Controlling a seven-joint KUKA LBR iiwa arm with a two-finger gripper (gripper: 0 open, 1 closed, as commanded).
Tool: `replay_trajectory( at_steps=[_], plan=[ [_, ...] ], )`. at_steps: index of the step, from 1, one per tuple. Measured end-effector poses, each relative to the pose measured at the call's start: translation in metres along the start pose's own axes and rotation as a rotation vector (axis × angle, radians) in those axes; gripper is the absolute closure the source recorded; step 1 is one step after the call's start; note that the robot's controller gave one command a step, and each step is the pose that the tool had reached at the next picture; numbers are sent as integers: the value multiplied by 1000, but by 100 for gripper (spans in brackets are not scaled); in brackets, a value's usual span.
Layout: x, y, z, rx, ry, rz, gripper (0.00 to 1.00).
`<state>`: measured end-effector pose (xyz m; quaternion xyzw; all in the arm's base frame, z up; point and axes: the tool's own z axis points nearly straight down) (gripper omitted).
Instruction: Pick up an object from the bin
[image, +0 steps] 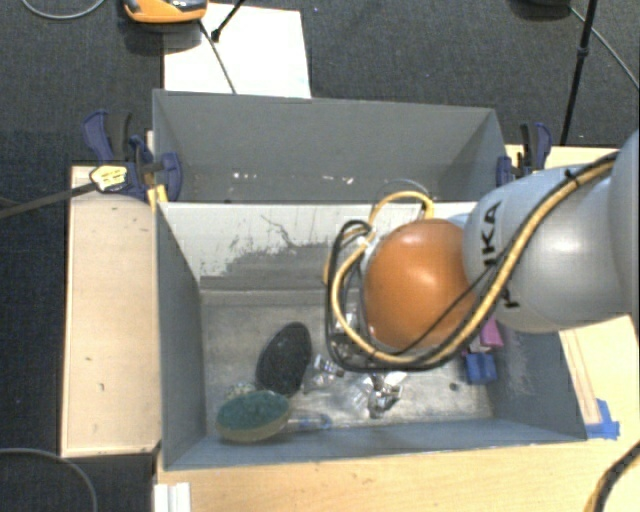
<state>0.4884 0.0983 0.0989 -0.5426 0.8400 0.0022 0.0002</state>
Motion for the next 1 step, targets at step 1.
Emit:
replay_trajectory(
  at_steps=[1],
  plan=[
    [74,-54,-30,9,2,67,0]
  ],
)
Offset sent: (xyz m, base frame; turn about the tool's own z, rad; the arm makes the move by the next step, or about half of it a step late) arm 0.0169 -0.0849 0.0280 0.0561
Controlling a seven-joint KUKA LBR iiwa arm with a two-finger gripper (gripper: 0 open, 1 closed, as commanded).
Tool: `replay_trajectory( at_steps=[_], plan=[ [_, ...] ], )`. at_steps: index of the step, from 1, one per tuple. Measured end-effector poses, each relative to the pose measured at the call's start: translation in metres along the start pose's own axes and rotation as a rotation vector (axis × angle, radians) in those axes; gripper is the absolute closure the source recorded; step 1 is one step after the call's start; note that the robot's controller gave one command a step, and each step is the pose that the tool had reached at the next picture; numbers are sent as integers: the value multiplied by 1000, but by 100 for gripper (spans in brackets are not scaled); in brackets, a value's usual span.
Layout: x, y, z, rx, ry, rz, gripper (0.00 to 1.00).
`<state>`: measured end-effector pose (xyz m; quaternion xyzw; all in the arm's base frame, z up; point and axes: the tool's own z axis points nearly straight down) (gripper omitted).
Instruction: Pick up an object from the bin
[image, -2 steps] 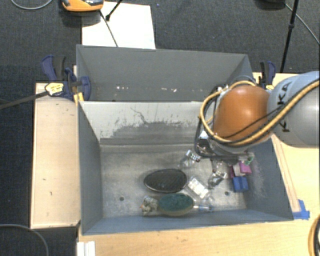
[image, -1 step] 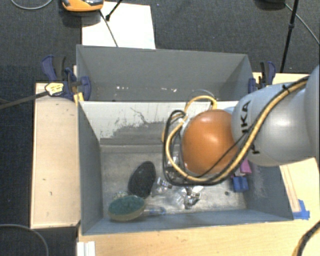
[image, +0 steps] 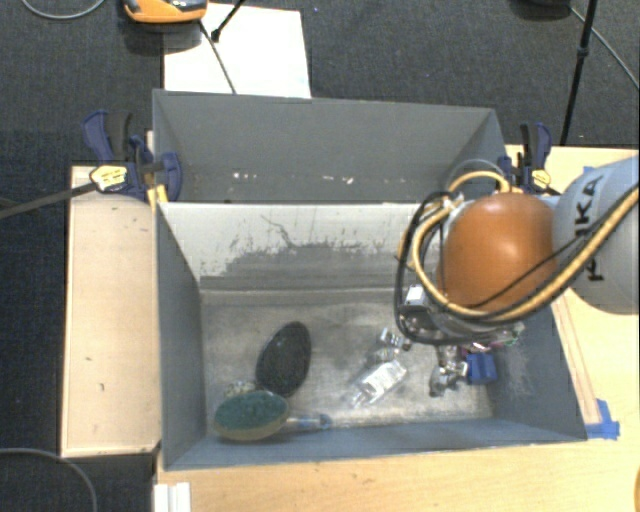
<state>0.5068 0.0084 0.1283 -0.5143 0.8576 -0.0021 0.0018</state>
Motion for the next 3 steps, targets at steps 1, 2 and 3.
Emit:
replay_trajectory(
  at_steps=[1,2,3],
  plan=[
    [-20,-7,48,-8,1,149,0],
    [-20,-7,47,-6,0,149,100],
    [-11,-34,-120,4,-5,-47,100]
  ],
)
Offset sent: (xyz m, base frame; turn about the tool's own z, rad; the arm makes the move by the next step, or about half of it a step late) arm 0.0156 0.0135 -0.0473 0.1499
